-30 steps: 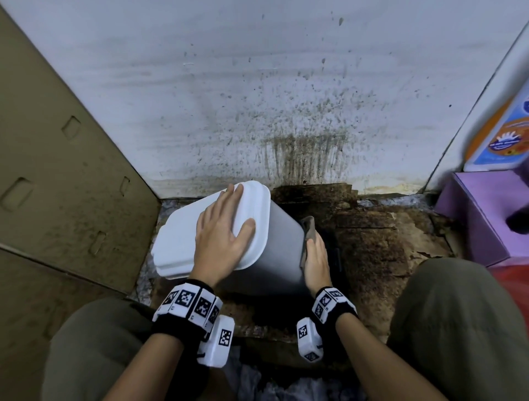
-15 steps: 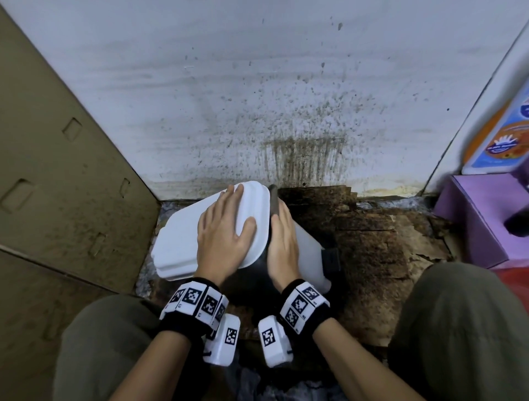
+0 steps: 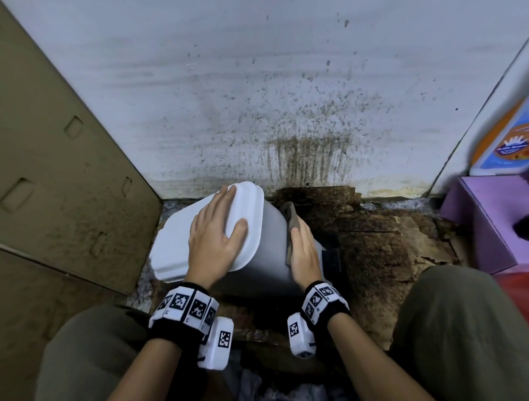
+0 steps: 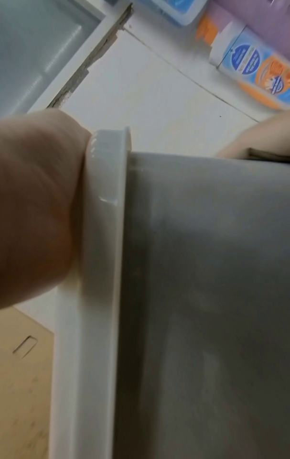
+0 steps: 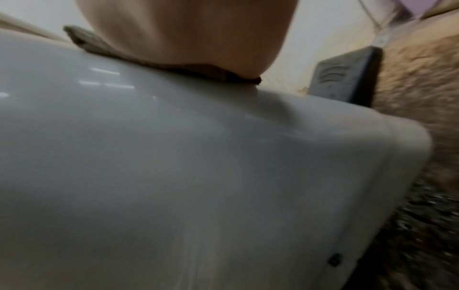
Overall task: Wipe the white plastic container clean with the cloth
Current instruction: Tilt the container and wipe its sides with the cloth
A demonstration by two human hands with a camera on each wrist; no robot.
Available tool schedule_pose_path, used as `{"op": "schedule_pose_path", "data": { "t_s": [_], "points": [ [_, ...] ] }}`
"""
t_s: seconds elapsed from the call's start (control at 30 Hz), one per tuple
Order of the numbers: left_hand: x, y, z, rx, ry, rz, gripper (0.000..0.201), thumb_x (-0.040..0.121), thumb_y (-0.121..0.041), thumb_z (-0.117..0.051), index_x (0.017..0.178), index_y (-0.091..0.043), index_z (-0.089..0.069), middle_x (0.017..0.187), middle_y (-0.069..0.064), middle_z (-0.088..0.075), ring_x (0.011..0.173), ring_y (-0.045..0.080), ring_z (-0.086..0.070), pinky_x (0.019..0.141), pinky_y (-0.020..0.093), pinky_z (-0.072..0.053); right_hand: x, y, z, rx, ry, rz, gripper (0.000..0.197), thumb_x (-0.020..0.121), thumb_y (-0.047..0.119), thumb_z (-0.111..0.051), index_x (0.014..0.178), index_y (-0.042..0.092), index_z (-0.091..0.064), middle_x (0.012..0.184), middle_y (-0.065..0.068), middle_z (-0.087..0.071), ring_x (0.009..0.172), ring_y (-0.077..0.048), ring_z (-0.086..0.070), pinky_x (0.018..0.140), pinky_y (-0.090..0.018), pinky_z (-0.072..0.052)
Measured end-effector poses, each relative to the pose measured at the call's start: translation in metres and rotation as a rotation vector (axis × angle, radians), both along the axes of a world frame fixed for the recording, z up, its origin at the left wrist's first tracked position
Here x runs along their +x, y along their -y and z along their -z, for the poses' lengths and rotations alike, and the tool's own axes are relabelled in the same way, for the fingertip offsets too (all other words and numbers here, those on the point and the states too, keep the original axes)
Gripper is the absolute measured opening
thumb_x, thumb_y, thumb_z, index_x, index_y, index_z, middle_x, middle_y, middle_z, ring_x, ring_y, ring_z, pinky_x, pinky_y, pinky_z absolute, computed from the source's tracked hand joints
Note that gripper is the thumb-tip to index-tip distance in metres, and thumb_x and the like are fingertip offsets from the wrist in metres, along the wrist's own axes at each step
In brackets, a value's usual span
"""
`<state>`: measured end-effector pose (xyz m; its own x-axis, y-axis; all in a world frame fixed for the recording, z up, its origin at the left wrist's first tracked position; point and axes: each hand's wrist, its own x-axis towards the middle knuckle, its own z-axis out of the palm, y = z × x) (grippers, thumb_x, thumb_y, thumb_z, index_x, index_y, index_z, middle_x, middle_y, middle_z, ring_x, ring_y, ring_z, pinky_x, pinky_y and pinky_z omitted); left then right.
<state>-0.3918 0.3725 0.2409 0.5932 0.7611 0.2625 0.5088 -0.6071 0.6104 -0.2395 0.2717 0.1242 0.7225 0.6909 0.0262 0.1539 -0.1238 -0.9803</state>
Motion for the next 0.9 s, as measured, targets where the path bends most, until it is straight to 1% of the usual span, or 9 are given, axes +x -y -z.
{"op": "schedule_pose_path", "data": {
  "t_s": [0.07, 0.13, 0.2, 0.33, 0.47, 0.57, 0.7, 0.8, 0.9],
  "points": [
    [-0.002, -0.002, 0.001, 0.006, 0.003, -0.001, 0.067, 0.090, -0.053, -0.038, 0.154, -0.035, -0.036, 0.160, -0.016, -0.035, 0.147, 0.011, -0.032, 0.118, 0.047, -0.029, 0.009, 0.005, 0.011, -0.067, -0.004, 0.014, 0.046, 0.107, 0.035, -0.028, 0.148, 0.020, -0.042, 0.148, 0.004, -0.046, 0.140, -0.011, -0.039, 0.120, -0.033, -0.026],
    [-0.003, -0.003, 0.002, 0.005, 0.007, -0.002, 0.066, 0.090, -0.052, -0.038, 0.154, -0.035, -0.036, 0.160, -0.016, -0.035, 0.147, 0.011, -0.032, 0.118, 0.047, -0.030, 0.017, 0.010, 0.019, -0.120, -0.018, 0.020, 0.040, 0.109, 0.028, -0.029, 0.145, 0.019, -0.045, 0.144, 0.002, -0.048, 0.139, -0.014, -0.040, 0.113, -0.023, -0.025],
    [-0.001, -0.003, 0.002, 0.009, 0.009, 0.001, 0.066, 0.091, -0.052, -0.038, 0.154, -0.035, -0.036, 0.160, -0.016, -0.035, 0.147, 0.011, -0.033, 0.117, 0.047, -0.030, 0.023, 0.011, 0.023, -0.164, -0.039, 0.031, 0.041, 0.110, 0.026, -0.029, 0.146, 0.018, -0.044, 0.146, -0.001, -0.047, 0.139, -0.016, -0.038, 0.108, -0.019, -0.022],
    [0.001, -0.001, 0.002, 0.021, 0.010, -0.008, 0.065, 0.091, -0.051, -0.038, 0.154, -0.033, -0.037, 0.160, -0.014, -0.036, 0.147, 0.012, -0.033, 0.118, 0.048, -0.030, 0.024, 0.008, 0.025, -0.175, -0.078, 0.071, 0.042, 0.109, 0.026, -0.029, 0.148, 0.020, -0.043, 0.149, 0.000, -0.046, 0.140, -0.015, -0.036, 0.110, -0.020, -0.020],
    [0.003, 0.000, 0.001, 0.035, 0.009, -0.019, 0.066, 0.091, -0.049, -0.036, 0.154, -0.029, -0.038, 0.160, -0.011, -0.037, 0.147, 0.014, -0.034, 0.118, 0.048, -0.030, 0.008, -0.001, 0.006, -0.058, -0.101, 0.109, 0.041, 0.109, 0.026, -0.030, 0.148, 0.024, -0.044, 0.142, 0.012, -0.048, 0.135, -0.006, -0.040, 0.117, -0.024, -0.024],
    [0.009, 0.003, -0.001, 0.036, -0.012, -0.028, 0.067, 0.090, -0.050, -0.034, 0.154, -0.029, -0.038, 0.161, -0.011, -0.037, 0.147, 0.014, -0.033, 0.118, 0.047, -0.030, -0.015, -0.011, -0.022, 0.046, -0.142, 0.106, 0.046, 0.103, 0.038, -0.029, 0.147, 0.030, -0.041, 0.149, 0.014, -0.043, 0.139, -0.004, -0.038, 0.121, -0.034, -0.025],
    [0.015, 0.006, -0.004, 0.028, -0.027, -0.041, 0.070, 0.089, -0.052, -0.032, 0.154, -0.029, -0.037, 0.161, -0.010, -0.037, 0.147, 0.014, -0.032, 0.118, 0.048, -0.029, -0.052, -0.016, -0.055, 0.154, 0.025, 0.065, 0.044, 0.102, 0.039, -0.023, 0.145, 0.046, -0.029, 0.155, 0.024, -0.030, 0.146, 0.004, -0.024, 0.122, -0.024, -0.017],
    [0.015, 0.007, -0.005, 0.025, -0.033, -0.029, 0.070, 0.089, -0.052, -0.033, 0.155, -0.030, -0.036, 0.161, -0.012, -0.036, 0.148, 0.013, -0.031, 0.119, 0.047, -0.028, -0.066, -0.008, -0.048, 0.187, 0.214, 0.126, 0.047, 0.105, 0.041, -0.023, 0.151, 0.038, -0.026, 0.160, 0.016, -0.030, 0.150, -0.005, -0.025, 0.122, -0.028, -0.020],
    [0.016, 0.008, -0.004, 0.027, -0.049, -0.012, 0.070, 0.089, -0.053, -0.033, 0.155, -0.031, -0.035, 0.162, -0.012, -0.034, 0.148, 0.013, -0.030, 0.119, 0.047, -0.028, -0.056, 0.005, -0.019, 0.185, 0.342, 0.127, 0.050, 0.107, 0.042, -0.020, 0.154, 0.027, -0.027, 0.161, 0.006, -0.032, 0.150, -0.012, -0.029, 0.122, -0.030, -0.024]
  ]
}}
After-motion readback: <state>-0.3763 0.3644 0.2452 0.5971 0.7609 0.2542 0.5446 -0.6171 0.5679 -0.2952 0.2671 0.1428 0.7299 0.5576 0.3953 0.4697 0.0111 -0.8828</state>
